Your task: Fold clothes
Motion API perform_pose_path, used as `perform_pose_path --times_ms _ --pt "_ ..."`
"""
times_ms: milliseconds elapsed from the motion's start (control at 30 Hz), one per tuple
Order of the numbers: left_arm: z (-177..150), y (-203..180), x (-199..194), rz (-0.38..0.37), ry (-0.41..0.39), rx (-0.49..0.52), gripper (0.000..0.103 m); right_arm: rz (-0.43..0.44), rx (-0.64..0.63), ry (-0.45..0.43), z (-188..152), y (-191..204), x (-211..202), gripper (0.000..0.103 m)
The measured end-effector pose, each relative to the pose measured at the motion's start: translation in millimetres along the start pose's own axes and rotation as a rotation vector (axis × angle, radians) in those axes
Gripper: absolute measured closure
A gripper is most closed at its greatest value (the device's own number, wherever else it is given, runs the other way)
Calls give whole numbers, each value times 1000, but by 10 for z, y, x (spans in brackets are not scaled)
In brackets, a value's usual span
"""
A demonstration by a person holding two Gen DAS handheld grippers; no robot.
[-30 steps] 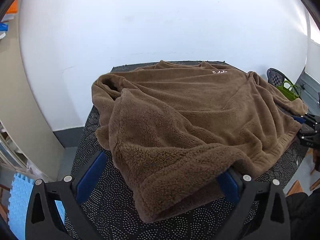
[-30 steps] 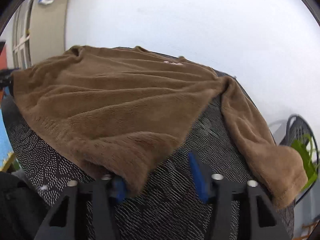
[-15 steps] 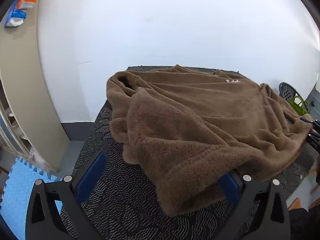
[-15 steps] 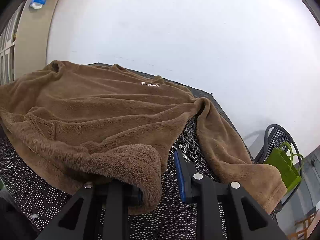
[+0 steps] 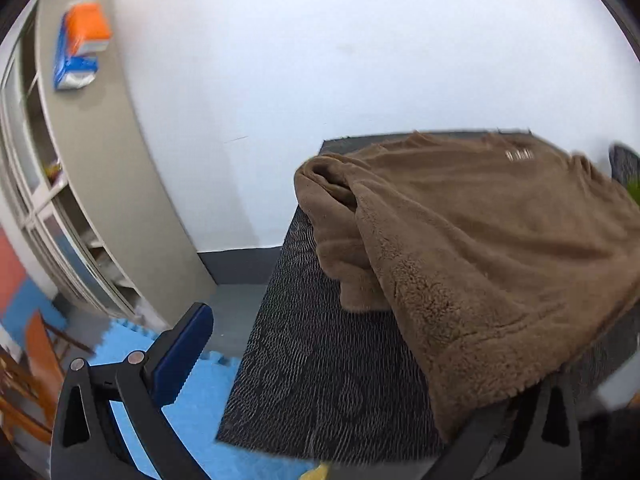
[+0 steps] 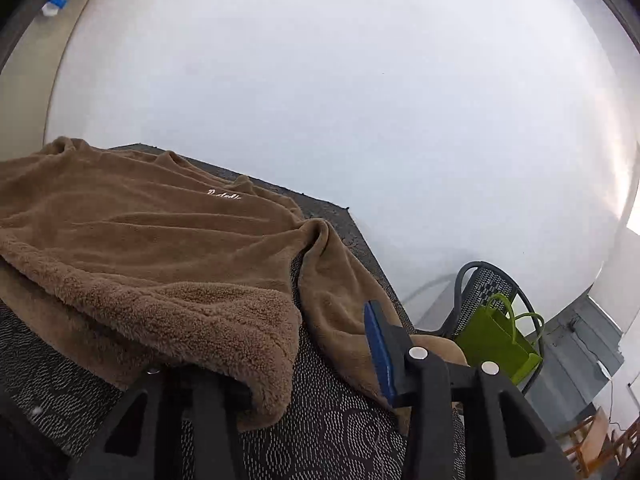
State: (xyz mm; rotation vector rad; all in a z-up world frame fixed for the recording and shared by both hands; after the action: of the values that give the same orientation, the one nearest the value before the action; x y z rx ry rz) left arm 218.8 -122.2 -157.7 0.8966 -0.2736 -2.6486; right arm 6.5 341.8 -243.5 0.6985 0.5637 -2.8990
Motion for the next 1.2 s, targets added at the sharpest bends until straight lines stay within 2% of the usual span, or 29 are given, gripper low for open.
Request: perform_pose_path --times_ms 100,200,300,367,500,567,633,667,700,733,767,833,967,1067,1200 --pt "-201 -76 86 -46 93 37 0 87 5 105 -209 104 63 60" --pt "-382 -166 203 -58 139 69 0 183 14 196 -469 235 134 60" --pt "-461 -267 216 -115 150 125 1 260 17 249 -659 345 147 60" --pt "-482 -329 202 -144 140 209 1 310 6 260 -650 365 109 60" --pt "-501 -347 59 -182 69 381 1 439 -24 261 -618 399 -4 60" --pt "-481 -305 -4 -217 52 394 1 504 -39 261 -602 415 -65 60" --pt "-443 -287 -3 -269 51 363 1 568 -54 261 -587 430 -130 57" --pt "-420 -284 44 -291 57 353 1 595 -56 261 -584 437 -150 53" --pt "-417 -295 69 -302 57 348 1 604 -41 258 -594 446 -129 44" --pt "-421 -332 89 -309 57 348 0 614 -26 256 -604 455 -108 39" --pt "-425 -371 109 -317 57 348 0 627 -13 254 -610 467 -95 38" --pt "-480 -473 91 -341 59 373 0 675 -1 252 -596 515 -111 38" --pt "-488 -608 -95 -436 4 471 0 776 -23 233 -573 594 -234 31" --pt "-446 -596 -208 -522 -1 506 0 811 42 198 -493 497 -292 28" --pt "-340 -438 -383 -592 -15 489 0 821 166 74 -199 310 -299 26"
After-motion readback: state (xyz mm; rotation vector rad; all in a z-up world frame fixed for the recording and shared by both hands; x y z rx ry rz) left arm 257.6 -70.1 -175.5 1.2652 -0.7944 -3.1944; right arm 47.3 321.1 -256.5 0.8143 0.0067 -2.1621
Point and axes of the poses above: each gripper's, at about its wrist camera, not at the fingertips, and x roughly the way its jaws point, y to its left, z to its top, the point moved 9 cm from there along x, roughly the way its jaws point, and after that the axes turned 9 degrees about z, right-handed, at the moved point
